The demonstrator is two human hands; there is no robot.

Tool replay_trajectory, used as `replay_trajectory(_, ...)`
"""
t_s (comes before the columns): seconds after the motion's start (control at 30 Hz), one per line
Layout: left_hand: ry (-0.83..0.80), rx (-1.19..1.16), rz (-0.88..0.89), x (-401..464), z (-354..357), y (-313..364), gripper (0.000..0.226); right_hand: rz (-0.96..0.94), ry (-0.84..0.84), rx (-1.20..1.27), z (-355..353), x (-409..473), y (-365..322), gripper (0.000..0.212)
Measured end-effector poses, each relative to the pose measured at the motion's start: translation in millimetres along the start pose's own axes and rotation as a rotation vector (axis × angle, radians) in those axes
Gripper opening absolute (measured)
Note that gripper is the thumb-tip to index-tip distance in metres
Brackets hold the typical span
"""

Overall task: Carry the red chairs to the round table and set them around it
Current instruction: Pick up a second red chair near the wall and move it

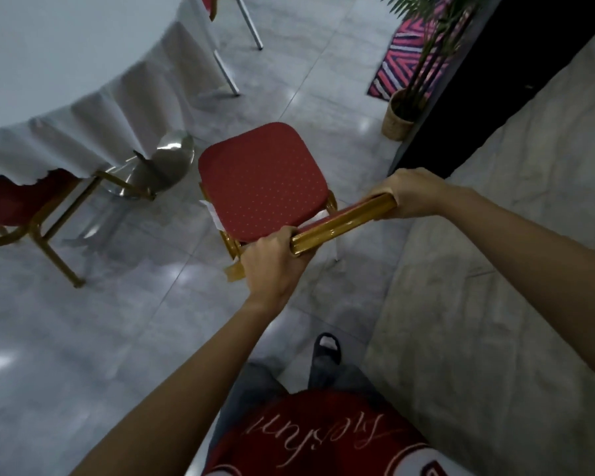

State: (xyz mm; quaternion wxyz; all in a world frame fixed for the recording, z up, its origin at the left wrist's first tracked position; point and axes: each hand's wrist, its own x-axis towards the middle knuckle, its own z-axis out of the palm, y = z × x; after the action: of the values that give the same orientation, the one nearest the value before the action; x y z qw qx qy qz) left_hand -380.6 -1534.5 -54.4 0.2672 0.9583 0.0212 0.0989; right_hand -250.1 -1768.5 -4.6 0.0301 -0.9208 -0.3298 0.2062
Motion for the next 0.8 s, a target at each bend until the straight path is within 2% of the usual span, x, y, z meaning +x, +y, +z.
replay_trajectory(0.1, -0.013, 0.004, -0.077, 0, 18, 50, 0.029, 0.074, -0.055, -0.009, -15, -9, 34, 0.028)
replay_trajectory(0.17, -0.077, -0.039, -0.109, 2, 30, 78, 0.028, 0.114, -0.066, -0.031, -22, -12, 56, 0.029)
replay_trajectory(0.27, -0.190, -0.167, -0.056, 8, 49, 108, 0.037, 0.187, -0.014, -0.033, -22, -15, 96, 0.027)
replay_trajectory(0.37, -0.437, -0.317, 0.028, 24, 63, 130, 0.061, 0.295, 0.106, 0.011, -15, -20, 124, 0.026)
replay_trajectory(0.43, -0.572, -0.386, 0.043, 33, 67, 138, 0.069, 0.403, 0.235, 0.114, -7, -24, 129, 0.039)
replay_trajectory(0.5, -0.601, -0.413, 0.062, 35, 72, 140, 0.068, 0.615, 0.407, 0.401, 3, -31, 123, 0.054)
replay_trajectory(0.6, -0.537, -0.411, 0.116, 31, 75, 128, 0.067, 0.874, 0.649, 0.977, 27, -36, 114, 0.042)
replay_trajectory(0.7, -0.490, -0.361, 0.117, 26, 77, 112, 0.070, 0.913, 0.809, 1.433, 25, -33, 92, 0.025)
replay_trajectory(0.8, -0.423, -0.400, -0.028, 20, 78, 110, 0.068, 0.907, 0.959, 1.671, 22, -24, 80, 0.035)
